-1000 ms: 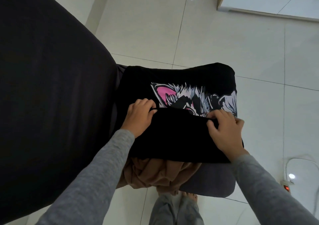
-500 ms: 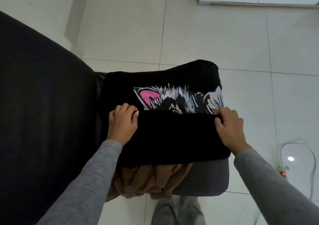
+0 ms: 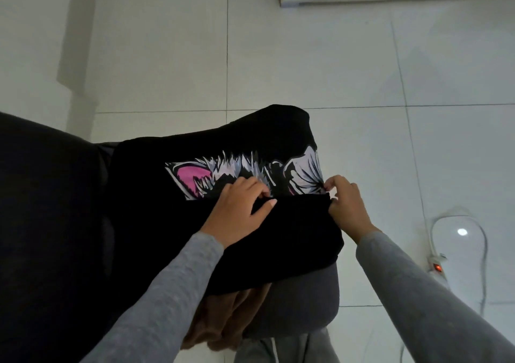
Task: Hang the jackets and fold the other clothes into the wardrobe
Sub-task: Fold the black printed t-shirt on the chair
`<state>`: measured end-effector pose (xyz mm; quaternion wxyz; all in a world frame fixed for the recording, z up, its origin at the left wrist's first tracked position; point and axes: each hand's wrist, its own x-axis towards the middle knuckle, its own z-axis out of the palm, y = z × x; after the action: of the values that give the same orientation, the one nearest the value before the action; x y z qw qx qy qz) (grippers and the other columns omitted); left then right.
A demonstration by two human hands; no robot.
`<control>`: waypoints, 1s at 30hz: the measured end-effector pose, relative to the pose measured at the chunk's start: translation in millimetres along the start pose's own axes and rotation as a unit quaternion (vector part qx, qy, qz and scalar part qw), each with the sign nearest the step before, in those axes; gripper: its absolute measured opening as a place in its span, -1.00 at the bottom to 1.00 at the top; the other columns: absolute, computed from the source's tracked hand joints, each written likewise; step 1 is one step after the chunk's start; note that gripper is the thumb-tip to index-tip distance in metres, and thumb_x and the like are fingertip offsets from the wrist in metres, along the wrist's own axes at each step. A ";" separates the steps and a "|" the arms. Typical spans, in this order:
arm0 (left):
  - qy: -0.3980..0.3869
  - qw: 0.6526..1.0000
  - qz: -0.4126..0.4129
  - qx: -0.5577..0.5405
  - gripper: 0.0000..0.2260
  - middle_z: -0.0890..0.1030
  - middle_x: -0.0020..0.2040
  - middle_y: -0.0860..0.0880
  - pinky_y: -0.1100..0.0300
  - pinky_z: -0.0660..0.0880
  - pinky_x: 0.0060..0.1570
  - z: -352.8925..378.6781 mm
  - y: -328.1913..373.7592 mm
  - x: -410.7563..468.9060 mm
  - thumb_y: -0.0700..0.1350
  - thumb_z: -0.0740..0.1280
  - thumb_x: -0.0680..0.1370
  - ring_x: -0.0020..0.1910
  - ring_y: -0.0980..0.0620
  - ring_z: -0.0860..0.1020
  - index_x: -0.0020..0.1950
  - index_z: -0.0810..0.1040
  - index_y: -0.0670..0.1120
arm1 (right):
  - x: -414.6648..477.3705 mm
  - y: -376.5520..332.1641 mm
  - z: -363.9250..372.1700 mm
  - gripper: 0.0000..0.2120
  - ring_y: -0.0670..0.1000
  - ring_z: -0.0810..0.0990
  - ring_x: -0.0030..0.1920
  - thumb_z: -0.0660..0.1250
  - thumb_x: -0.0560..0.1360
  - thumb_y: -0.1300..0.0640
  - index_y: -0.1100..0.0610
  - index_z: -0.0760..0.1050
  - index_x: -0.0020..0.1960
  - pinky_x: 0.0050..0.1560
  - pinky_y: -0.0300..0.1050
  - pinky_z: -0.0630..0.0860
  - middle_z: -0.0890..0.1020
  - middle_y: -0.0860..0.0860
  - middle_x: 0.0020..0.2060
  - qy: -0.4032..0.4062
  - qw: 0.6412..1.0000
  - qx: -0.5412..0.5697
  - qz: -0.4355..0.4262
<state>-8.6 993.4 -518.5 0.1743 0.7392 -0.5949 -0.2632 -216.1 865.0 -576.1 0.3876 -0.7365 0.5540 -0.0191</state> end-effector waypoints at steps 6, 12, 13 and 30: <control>-0.077 0.997 -0.001 -0.007 -0.80 0.40 -0.22 0.14 0.21 0.28 -0.04 11.5 15.2 30.3 0.15 0.27 0.52 -0.13 0.16 0.38 -0.11 0.48 0.04 | 15.6 31.4 -2.2 -0.74 0.11 0.42 -0.06 0.19 0.47 0.39 0.03 0.37 -0.04 -0.09 -0.14 0.32 0.50 -0.05 -0.10 -0.114 0.993 0.038 -0.013; -0.080 0.997 -0.019 -0.006 -0.87 0.43 -0.21 0.15 0.24 0.22 -0.05 13.9 19.0 40.8 0.01 0.21 0.59 -0.13 0.18 0.35 -0.12 0.44 0.01 | 30.2 49.9 -10.5 -0.87 0.06 0.43 -0.04 0.20 0.56 0.27 0.07 0.41 -0.10 -0.17 -0.23 0.28 0.53 -0.02 -0.09 -0.152 0.985 0.075 -0.027; -0.064 0.997 -0.028 -0.014 -0.86 0.44 -0.22 0.15 0.24 0.23 -0.06 14.9 19.8 39.9 0.00 0.20 0.60 -0.15 0.18 0.37 -0.11 0.44 -0.01 | 31.6 50.5 -11.3 -0.89 0.03 0.43 -0.04 0.19 0.57 0.24 0.07 0.41 -0.08 -0.16 -0.27 0.29 0.53 0.02 -0.06 -0.161 0.983 0.087 -0.023; -0.027 0.995 -0.099 0.000 -0.71 0.54 -0.36 0.06 0.27 0.40 -0.29 25.5 33.4 49.1 0.19 0.19 0.54 -0.35 0.17 0.48 -0.14 0.53 0.01 | 37.2 57.6 -26.2 -0.87 0.04 0.33 0.07 0.08 0.60 0.11 0.07 0.39 0.01 0.01 -0.06 0.15 0.53 -0.07 -0.15 -0.104 0.988 -0.107 -0.039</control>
<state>-42.6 939.4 -528.7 0.1309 0.7871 -0.5233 -0.2990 -259.9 814.8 -606.8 0.3613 -0.7925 0.4805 0.1024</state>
